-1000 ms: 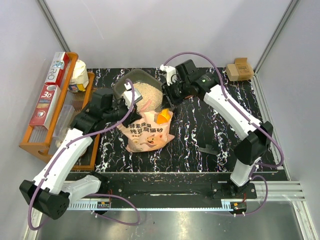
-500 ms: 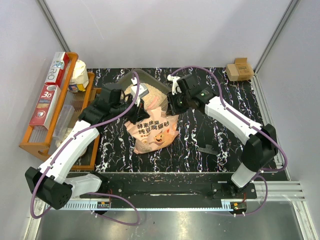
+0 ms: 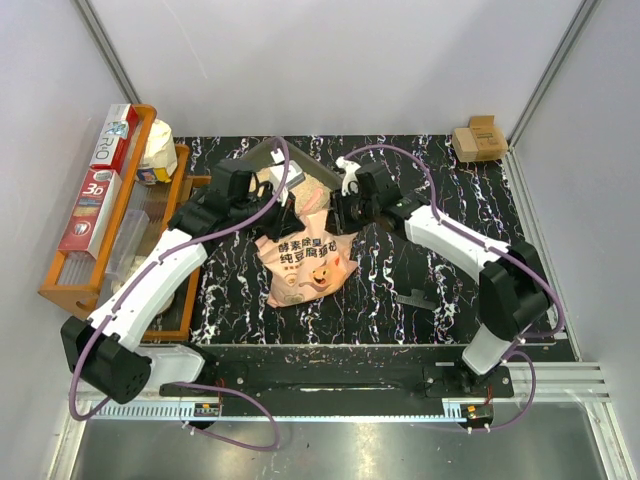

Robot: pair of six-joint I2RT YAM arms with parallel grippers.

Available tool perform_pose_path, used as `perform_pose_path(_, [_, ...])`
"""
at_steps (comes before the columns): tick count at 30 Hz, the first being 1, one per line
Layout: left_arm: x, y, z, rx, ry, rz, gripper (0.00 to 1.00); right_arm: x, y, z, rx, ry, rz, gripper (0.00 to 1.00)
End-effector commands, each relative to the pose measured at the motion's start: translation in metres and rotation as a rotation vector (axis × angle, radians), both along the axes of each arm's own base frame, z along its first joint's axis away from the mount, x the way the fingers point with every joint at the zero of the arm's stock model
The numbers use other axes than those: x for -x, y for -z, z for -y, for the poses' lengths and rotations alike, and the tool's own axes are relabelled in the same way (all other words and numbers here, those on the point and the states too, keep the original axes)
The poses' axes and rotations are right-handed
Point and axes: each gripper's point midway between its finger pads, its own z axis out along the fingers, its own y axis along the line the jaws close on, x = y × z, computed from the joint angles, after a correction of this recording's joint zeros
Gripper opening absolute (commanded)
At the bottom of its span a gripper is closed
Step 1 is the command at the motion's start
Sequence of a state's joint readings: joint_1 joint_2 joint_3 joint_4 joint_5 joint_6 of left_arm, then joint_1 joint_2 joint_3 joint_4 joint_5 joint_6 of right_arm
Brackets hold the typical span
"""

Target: Fill the litter box with clean litter

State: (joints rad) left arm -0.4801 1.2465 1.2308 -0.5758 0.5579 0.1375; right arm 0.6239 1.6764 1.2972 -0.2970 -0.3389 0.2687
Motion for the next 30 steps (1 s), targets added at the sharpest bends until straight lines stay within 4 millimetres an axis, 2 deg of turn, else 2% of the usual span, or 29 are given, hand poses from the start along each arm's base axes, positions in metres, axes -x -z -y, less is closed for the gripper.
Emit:
perform_pose_path(1, [-0.015, -0.064, 0.018, 0.121, 0.050, 0.186, 0.00, 0.034, 0.028, -0.013, -0.069, -0.064, -0.215, 0.00])
perform_pose_path(3, [-0.014, -0.062, 0.019, 0.118, 0.052, 0.182, 0.00, 0.034, 0.015, -0.021, -0.149, -0.088, -0.229, 0.00])
perform_pose_path(4, [-0.014, -0.061, 0.018, 0.116, 0.052, 0.179, 0.00, 0.033, 0.008, -0.022, -0.208, -0.080, -0.289, 0.00])
perform_pose_path(5, [-0.014, -0.060, 0.018, 0.115, 0.054, 0.176, 0.00, 0.027, -0.003, -0.027, -0.267, -0.084, -0.284, 0.00])
perform_pose_path(7, [-0.013, -0.058, 0.019, 0.112, 0.054, 0.168, 0.00, 0.026, -0.015, -0.029, -0.374, -0.112, -0.366, 0.00])
perform_pose_path(8, [-0.013, -0.057, 0.018, 0.107, 0.056, 0.172, 0.00, 0.021, -0.020, -0.029, -0.402, -0.118, -0.355, 0.00])
perform_pose_path(12, [-0.012, -0.058, 0.016, 0.095, 0.060, 0.178, 0.00, 0.007, -0.027, -0.019, -0.499, -0.116, -0.391, 0.00])
perform_pose_path(13, [-0.011, -0.058, 0.015, 0.086, 0.059, 0.179, 0.00, 0.010, -0.024, -0.014, -0.522, -0.109, -0.450, 0.00])
perform_pose_path(14, [-0.013, -0.057, 0.014, 0.070, 0.057, 0.189, 0.00, 0.000, -0.029, -0.007, -0.556, -0.098, -0.427, 0.00])
perform_pose_path(16, [-0.012, -0.054, 0.010, 0.041, 0.058, 0.186, 0.00, -0.003, -0.035, 0.005, -0.598, -0.088, -0.451, 0.00])
perform_pose_path(17, [-0.013, -0.052, 0.008, 0.020, 0.061, 0.201, 0.00, -0.013, -0.039, 0.017, -0.615, -0.066, -0.437, 0.00])
perform_pose_path(20, [-0.012, -0.045, 0.003, -0.022, 0.074, 0.211, 0.00, -0.021, -0.047, 0.038, -0.652, -0.024, -0.479, 0.00])
perform_pose_path(21, [-0.011, -0.042, 0.002, -0.033, 0.081, 0.210, 0.00, -0.028, -0.050, 0.051, -0.667, -0.004, -0.481, 0.00])
perform_pose_path(24, [-0.015, -0.034, -0.002, -0.072, 0.080, 0.225, 0.00, -0.035, -0.055, 0.073, -0.711, 0.016, -0.539, 0.00])
perform_pose_path(26, [-0.018, -0.034, -0.004, -0.095, 0.073, 0.244, 0.00, -0.035, -0.060, 0.079, -0.742, 0.008, -0.549, 0.00])
perform_pose_path(29, [-0.020, -0.035, -0.005, -0.123, 0.080, 0.263, 0.00, -0.037, -0.054, 0.086, -0.777, 0.016, -0.542, 0.00])
perform_pose_path(30, [-0.020, -0.033, -0.006, -0.135, 0.083, 0.255, 0.00, -0.036, -0.040, 0.087, -0.789, 0.039, -0.586, 0.00])
